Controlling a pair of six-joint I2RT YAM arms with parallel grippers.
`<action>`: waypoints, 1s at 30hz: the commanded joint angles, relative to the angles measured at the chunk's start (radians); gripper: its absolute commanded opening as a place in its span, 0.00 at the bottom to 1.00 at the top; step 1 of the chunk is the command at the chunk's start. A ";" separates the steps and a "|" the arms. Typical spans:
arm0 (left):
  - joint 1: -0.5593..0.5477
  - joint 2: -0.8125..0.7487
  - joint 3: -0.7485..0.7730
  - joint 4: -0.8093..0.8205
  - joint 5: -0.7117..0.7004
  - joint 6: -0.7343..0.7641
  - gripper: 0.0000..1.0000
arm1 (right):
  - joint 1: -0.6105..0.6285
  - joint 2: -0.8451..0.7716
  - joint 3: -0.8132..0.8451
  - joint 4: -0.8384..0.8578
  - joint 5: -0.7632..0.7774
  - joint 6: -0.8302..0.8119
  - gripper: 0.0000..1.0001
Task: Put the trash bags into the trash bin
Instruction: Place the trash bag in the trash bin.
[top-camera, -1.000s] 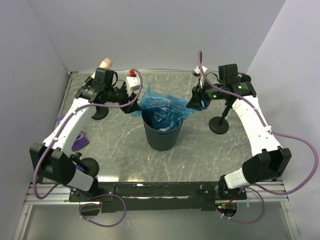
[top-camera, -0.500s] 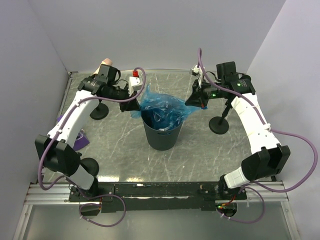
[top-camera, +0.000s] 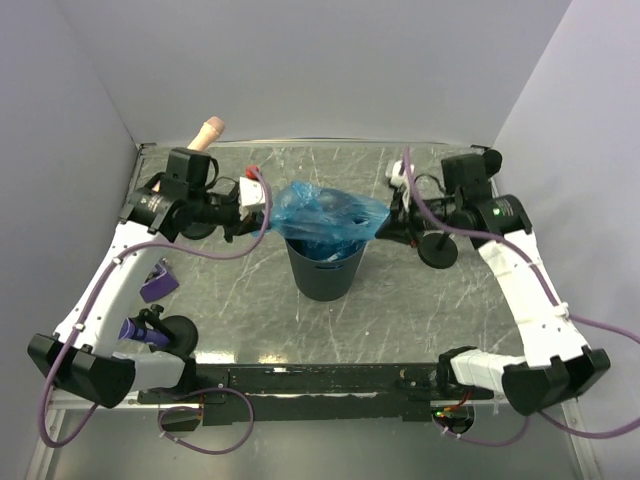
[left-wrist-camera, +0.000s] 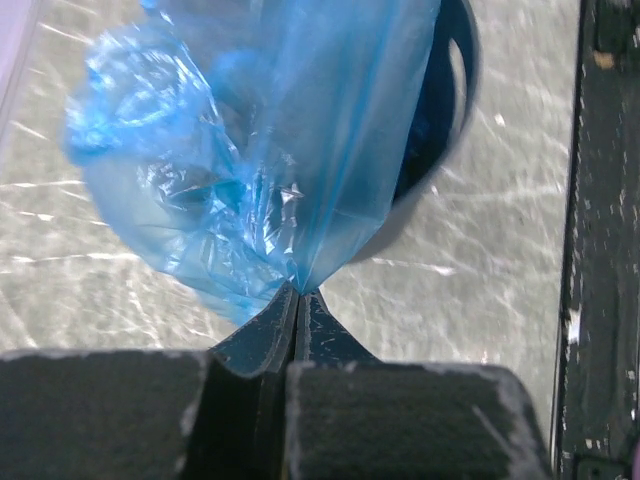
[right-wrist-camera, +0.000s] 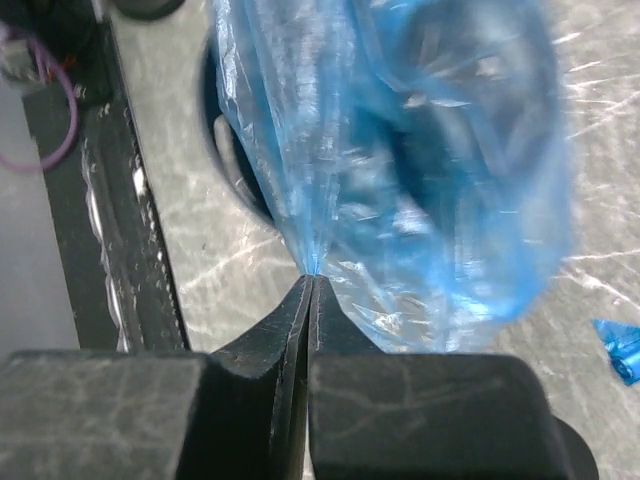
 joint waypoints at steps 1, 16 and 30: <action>-0.035 -0.057 -0.082 -0.007 -0.012 0.122 0.01 | 0.086 -0.090 -0.084 -0.007 0.076 -0.106 0.00; -0.110 -0.264 -0.522 0.463 -0.239 0.020 0.02 | 0.223 -0.209 -0.349 0.160 0.294 -0.060 0.00; -0.125 -0.411 -0.641 0.557 -0.289 -0.180 0.49 | 0.209 -0.271 -0.270 0.105 0.357 0.036 0.18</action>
